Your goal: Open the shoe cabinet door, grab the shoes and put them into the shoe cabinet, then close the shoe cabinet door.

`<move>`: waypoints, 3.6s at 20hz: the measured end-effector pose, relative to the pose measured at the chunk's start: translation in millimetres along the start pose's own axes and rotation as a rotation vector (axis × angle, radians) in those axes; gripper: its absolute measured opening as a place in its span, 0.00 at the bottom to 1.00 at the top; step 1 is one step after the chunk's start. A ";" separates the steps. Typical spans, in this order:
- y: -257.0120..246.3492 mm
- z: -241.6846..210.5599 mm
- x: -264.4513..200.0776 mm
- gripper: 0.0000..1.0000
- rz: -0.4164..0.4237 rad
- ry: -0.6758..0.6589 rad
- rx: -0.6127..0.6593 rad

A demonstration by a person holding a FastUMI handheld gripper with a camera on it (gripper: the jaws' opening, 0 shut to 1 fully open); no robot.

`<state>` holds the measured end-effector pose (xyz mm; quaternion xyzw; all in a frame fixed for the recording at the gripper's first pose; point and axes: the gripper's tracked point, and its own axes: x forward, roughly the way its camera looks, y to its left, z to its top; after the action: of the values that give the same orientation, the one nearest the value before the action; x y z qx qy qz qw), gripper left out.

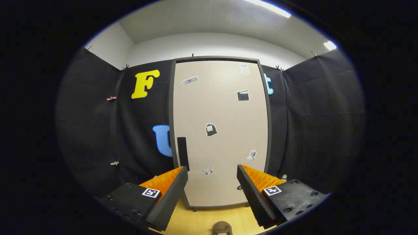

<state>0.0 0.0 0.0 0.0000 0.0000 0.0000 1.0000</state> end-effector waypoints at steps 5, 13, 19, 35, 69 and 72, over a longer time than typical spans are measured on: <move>1.2 0.1 -0.4 0.98 0.004 0.001 -0.006; 5.5 -0.6 -1.6 0.98 0.012 0.002 -0.003; 8.1 -6.0 4.7 0.98 0.016 0.017 0.005; 85.1 -32.6 140.4 0.98 0.117 0.069 0.046; 88.2 -55.3 160.4 0.32 0.124 0.105 0.035; 82.2 -53.7 139.9 0.32 0.149 0.114 0.046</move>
<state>139.9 82.2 -53.7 0.0230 0.0567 0.0743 0.9954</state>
